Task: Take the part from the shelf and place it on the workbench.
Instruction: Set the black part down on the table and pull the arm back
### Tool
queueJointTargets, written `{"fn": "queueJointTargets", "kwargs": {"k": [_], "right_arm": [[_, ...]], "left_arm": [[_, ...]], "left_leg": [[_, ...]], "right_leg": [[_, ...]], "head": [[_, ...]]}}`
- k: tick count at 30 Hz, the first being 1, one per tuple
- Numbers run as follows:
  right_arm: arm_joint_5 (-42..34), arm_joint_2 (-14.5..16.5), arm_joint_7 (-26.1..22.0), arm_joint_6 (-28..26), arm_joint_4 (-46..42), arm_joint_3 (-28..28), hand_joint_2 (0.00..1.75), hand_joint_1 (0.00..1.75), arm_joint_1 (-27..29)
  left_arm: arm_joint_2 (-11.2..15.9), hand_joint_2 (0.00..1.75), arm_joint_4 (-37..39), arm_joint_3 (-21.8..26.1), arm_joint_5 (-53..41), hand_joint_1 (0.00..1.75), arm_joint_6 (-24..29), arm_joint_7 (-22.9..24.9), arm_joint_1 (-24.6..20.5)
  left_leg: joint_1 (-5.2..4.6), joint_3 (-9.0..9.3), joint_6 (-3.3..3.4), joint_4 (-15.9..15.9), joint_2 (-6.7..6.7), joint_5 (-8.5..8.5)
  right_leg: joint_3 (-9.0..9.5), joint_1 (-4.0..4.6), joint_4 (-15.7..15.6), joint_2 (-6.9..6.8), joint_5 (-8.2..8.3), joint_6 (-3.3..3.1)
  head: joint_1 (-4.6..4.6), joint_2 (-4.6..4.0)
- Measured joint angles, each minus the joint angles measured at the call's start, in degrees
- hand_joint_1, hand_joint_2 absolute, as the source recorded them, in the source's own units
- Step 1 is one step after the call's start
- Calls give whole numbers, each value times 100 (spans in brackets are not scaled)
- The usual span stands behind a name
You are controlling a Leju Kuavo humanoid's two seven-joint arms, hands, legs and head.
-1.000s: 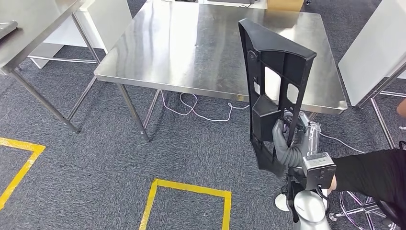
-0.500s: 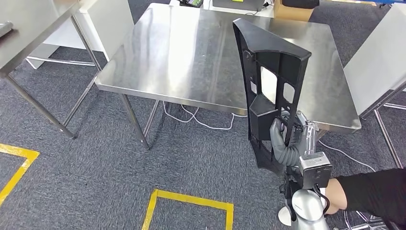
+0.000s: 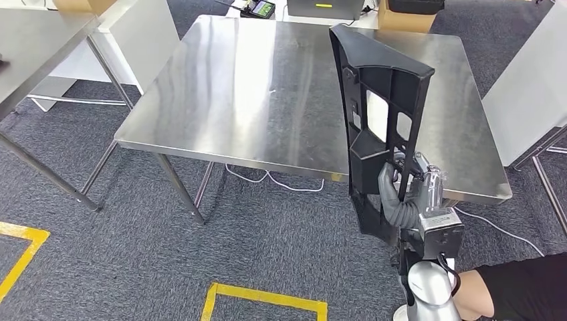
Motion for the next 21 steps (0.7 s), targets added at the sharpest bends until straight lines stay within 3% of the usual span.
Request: {"fn": "queueJointTargets", "kwargs": {"k": [2, 3, 4, 6, 8, 9, 10, 12, 13, 14, 15, 17, 18, 19, 20, 21], "right_arm": [[38, 9, -4, -28, 0, 1, 175, 175, 23], [61, 14, -5, -34, 0, 2, 175, 175, 38], [89, 20, -5, -40, 0, 9, 175, 175, 50], [148, 39, -6, -54, -1, 39, 175, 175, 62], [212, 72, 10, -71, -3, 74, 175, 175, 65], [242, 92, 21, -81, -6, 87, 175, 175, 66], [267, 111, 35, -96, -16, 100, 175, 175, 65], [318, 133, 57, -124, -46, 122, 175, 175, 52], [358, 141, 69, -137, -61, 132, 175, 175, 33], [410, 155, 88, -144, -70, 140, 175, 175, 14], [470, 173, 107, -150, -78, 152, 175, 175, 3], [584, 213, 162, -145, -90, 189, 175, 175, -4], [634, 228, 192, -136, -93, 209, 175, 175, -8], [677, 244, 224, -127, -94, 226, 175, 175, -25], [714, 259, 254, -119, -94, 240, 175, 175, -54], [758, 275, 281, -115, -93, 253, 175, 175, -86]], "left_arm": [[-1, 175, 0, 3, 1, 0, -1, 1, 17], [-1, 175, 0, 6, 3, 0, -1, 2, 29], [1, 175, 0, 9, 9, 0, -3, 2, 39], [12, 175, 0, 16, 26, 0, -10, 5, 62], [34, 175, -1, 23, 39, 0, -21, 12, 77], [44, 175, -2, 26, 42, 0, -29, 16, 83], [45, 175, -3, 28, 43, 0, -37, 20, 82], [33, 175, -5, 34, 44, 0, -54, 27, 87], [28, 175, -7, 41, 44, 0, -63, 39, 84], [26, 175, -9, 49, 46, 0, -76, 58, 75], [28, 175, -10, 58, 52, 0, -92, 82, 65], [28, 175, -11, 86, 86, 0, -114, 129, 56], [28, 175, -11, 108, 111, 0, -116, 144, 61], [26, 175, -11, 130, 136, 0, -113, 152, 68], [23, 175, -11, 149, 155, 0, -109, 156, 73], [20, 175, -11, 161, 168, 0, -105, 157, 80]], "left_leg": [[15, -519, -34, 491, 0, -190], [16, -670, -28, 493, 0, -166], [12, -729, -6, 314, 1, -16], [-30, -676, 92, -371, 0, 619], [-102, -595, 194, -864, -3, 1060], [-131, -566, 232, -979, -14, 1120], [-140, -507, 261, -1050, -14, 1074], [-118, -290, 320, -1202, -26, 1079], [-103, -175, 343, -1241, -25, 1071], [-92, -86, 352, -1265, -36, 1059], [-94, -37, 355, -1271, -43, 1018], [-95, 49, 354, -1272, -67, 908], [-97, 116, 350, -1272, -79, 846], [-97, 200, 345, -1272, -86, 780], [-97, 293, 335, -1272, -92, 709], [-99, 367, 319, -1275, -98, 636]], "right_leg": [[114, 5, 0, 25, -111, 3], [192, 6, 0, 36, -175, 8], [282, 7, -2, 44, -243, 16], [451, 9, -12, 52, -384, 41], [543, 16, -75, 69, -498, 100], [601, 29, -89, 76, -513, 141], [670, 45, -131, 83, -506, 194], [793, 76, -122, 79, -504, 273], [727, 71, 22, 78, -492, 309], [547, 65, 313, 74, -498, 329], [284, 54, 686, 71, -541, 328], [-278, 48, 1236, 69, -804, 270], [-447, 46, 1263, 69, -926, 249], [-522, 44, 1116, 68, -923, 274], [-520, 39, 819, 65, -755, 350], [-473, 30, 506, 53, -418, 431]], "head": [[0, 0], [-1, 0], [-1, 0], [0, 0], [0, 0], [-1, 0], [0, 0], [7, -1], [20, -1], [29, -1], [44, -1], [48, 0], [48, 0], [49, 0], [50, 0], [49, 0]]}}
